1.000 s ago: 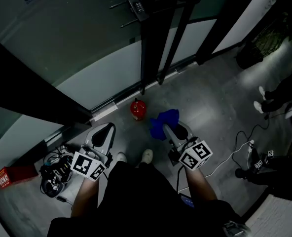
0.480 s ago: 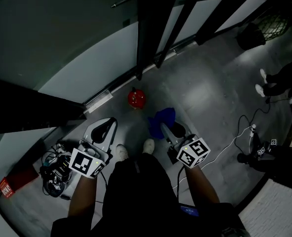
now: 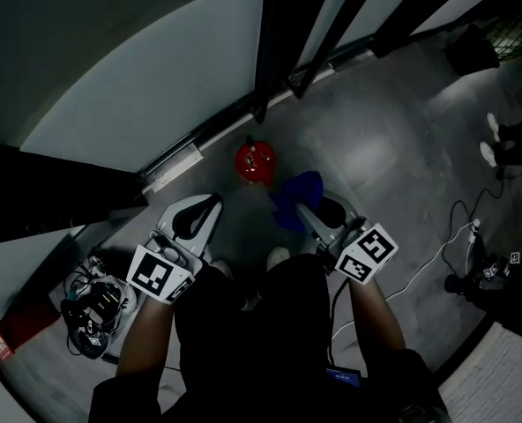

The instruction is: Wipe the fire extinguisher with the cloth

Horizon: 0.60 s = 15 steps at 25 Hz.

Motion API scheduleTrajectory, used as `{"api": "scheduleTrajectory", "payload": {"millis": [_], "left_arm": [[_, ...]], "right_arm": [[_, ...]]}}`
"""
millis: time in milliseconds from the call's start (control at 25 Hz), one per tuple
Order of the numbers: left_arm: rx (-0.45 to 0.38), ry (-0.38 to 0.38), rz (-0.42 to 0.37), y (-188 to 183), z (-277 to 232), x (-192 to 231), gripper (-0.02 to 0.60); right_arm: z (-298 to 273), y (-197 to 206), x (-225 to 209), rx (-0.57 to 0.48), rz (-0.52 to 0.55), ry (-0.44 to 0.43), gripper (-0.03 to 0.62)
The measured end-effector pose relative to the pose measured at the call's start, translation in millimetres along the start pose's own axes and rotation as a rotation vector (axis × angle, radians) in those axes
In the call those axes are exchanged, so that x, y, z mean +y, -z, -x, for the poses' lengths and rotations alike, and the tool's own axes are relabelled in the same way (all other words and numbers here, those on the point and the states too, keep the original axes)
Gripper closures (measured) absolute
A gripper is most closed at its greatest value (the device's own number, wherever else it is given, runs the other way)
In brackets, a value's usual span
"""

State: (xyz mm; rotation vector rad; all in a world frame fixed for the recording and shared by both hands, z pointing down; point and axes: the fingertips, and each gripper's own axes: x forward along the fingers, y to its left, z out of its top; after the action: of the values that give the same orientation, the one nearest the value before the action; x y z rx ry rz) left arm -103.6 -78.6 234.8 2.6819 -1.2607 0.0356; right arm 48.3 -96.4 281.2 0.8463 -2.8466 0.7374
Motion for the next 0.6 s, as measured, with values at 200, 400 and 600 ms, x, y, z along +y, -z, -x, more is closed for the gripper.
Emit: {"api": "scheduleTrajectory", "payload": {"millis": [200,400,600], "left_arm": [[-0.042,0.04,-0.034,119.8,-27.3,31.8,0.563],[-0.089,0.13,-0.018,212.1,-49.1,30.8,0.564],[-0.052,0.152,-0.031,251.7,-45.6,16.4,0.563]], "right_arm": [[-48.0,32.0,-40.0,-0.106,0.106,-0.181,0.487],[-83.4,57.0,-59.1,-0.195,0.081,-0.293,0.487],[-120.6,91.5,-78.4,-0.068,0.122,-0.221,0.487]]}}
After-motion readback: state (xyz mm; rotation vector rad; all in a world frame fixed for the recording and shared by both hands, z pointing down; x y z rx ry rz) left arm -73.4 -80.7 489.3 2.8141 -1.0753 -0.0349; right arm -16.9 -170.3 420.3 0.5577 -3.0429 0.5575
